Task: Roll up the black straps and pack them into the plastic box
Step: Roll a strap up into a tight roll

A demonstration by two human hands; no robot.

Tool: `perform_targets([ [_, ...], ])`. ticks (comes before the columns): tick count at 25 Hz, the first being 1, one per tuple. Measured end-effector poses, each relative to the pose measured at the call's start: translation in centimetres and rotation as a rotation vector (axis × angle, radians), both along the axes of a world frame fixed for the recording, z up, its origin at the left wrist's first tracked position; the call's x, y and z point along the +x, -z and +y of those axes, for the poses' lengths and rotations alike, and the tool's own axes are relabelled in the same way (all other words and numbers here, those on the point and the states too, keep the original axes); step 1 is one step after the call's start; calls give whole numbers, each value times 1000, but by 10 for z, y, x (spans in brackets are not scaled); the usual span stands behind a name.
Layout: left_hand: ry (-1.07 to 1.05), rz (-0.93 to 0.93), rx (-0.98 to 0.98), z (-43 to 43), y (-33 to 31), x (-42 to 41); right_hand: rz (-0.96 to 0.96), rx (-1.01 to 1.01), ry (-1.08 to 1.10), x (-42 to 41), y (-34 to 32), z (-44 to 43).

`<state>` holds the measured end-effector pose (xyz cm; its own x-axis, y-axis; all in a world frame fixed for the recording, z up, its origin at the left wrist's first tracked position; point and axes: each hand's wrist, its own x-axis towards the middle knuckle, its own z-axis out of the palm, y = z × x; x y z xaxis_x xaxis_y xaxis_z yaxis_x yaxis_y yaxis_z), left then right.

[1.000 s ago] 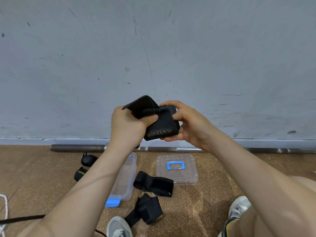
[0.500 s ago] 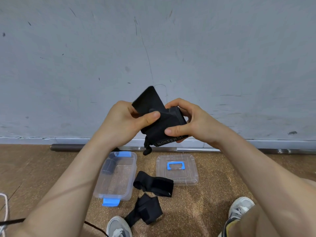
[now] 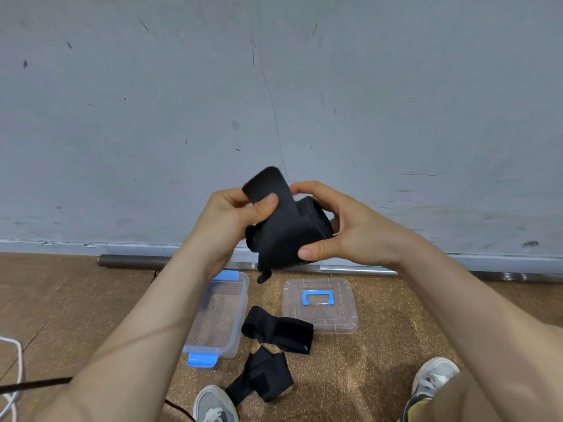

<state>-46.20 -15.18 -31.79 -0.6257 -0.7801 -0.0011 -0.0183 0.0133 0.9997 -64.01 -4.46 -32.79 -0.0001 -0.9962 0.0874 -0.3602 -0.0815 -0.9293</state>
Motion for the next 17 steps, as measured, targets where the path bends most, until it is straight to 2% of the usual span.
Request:
perform_targets([
  [2,108,17,207,0,2,1,59,27,-51,-2,-3,4],
  [4,110,18,182,2,2,1,79,32,-39,-1,-3,6],
  [7,8,53,-10,6,-2,-4,68,31,65,2,-2,4],
  [9,-54,37,-164,10,-5,-8,-40,146,77,-4,-2,6],
  [11,-95,17,-314,14,-7,-10,-376,308,-62,-11,-3,7],
  [13,-94,20,-525,20,-4,-11,-656,370,-73,-12,-2,6],
  [15,-55,-35,-767,24,0,-12,-679,329,54,-5,2,0],
  [17,2,-108,-836,23,2,-10,-627,241,133,3,8,-4],
])
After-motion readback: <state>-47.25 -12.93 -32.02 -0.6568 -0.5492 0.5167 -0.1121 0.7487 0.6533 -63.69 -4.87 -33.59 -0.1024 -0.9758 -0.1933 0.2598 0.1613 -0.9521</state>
